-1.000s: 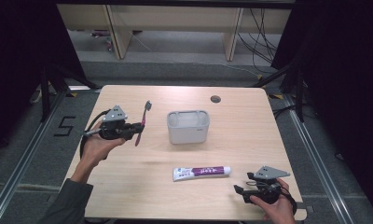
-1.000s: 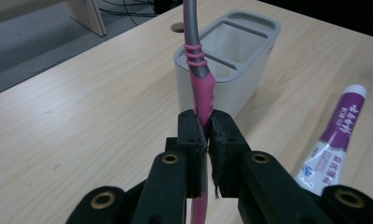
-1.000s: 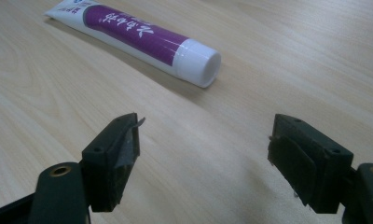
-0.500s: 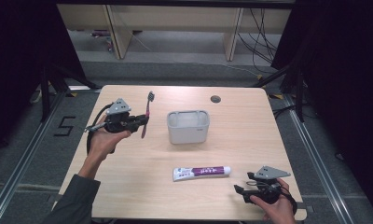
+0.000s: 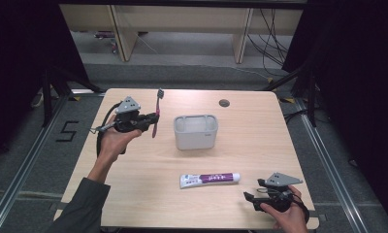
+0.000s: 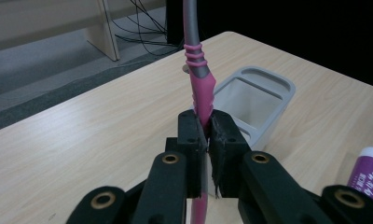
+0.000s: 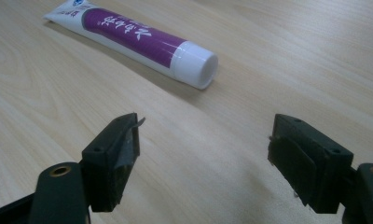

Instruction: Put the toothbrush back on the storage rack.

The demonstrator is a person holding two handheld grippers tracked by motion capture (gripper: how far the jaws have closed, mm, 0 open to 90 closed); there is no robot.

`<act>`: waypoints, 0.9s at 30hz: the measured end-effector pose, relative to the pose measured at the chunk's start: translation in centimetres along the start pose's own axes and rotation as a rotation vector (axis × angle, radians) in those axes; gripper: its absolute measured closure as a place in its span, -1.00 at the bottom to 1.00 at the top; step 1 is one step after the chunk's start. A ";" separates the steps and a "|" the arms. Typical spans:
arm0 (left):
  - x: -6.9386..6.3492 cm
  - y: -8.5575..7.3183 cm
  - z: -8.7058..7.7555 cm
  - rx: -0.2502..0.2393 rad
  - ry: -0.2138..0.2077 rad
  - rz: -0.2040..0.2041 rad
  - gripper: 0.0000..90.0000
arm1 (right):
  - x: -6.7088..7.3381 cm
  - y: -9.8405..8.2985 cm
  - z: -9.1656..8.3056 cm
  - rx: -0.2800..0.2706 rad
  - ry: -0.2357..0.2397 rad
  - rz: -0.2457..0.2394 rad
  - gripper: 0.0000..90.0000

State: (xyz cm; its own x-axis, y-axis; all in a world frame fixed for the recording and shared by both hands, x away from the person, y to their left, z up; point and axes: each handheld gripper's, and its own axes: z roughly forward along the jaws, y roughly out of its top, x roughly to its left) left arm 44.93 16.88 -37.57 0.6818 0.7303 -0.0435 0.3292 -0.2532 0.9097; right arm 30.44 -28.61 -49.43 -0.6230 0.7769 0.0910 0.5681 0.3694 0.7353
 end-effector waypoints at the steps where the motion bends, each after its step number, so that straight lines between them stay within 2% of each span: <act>1: 0.1 0.0 0.1 -0.004 -0.005 -0.007 0.84 | 0.0 0.0 0.0 0.002 0.002 0.004 -0.44; 10: 0.3 0.2 1.0 -0.015 0.005 -0.022 0.84 | 0.0 0.0 0.0 0.003 0.004 0.005 -0.44; 23: 0.0 1.3 2.0 -0.049 0.009 -0.029 0.84 | -0.1 0.0 0.0 -0.001 -0.001 -0.008 -0.44; 26: -0.1 1.5 2.4 -0.061 -0.003 -0.053 0.84 | -0.1 0.0 0.0 0.000 -0.002 -0.008 -0.44; 27: -0.1 1.6 2.4 -0.060 -0.001 -0.049 0.84 | -0.1 0.0 0.0 -0.001 -0.002 -0.009 -0.44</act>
State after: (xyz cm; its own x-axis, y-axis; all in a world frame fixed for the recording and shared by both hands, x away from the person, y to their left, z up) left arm 46.95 14.86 -37.12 0.6661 0.7406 -0.0891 0.3225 -0.1783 0.9296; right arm 30.48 -28.72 -49.41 -0.6268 0.7747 0.0831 0.5620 0.3756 0.7369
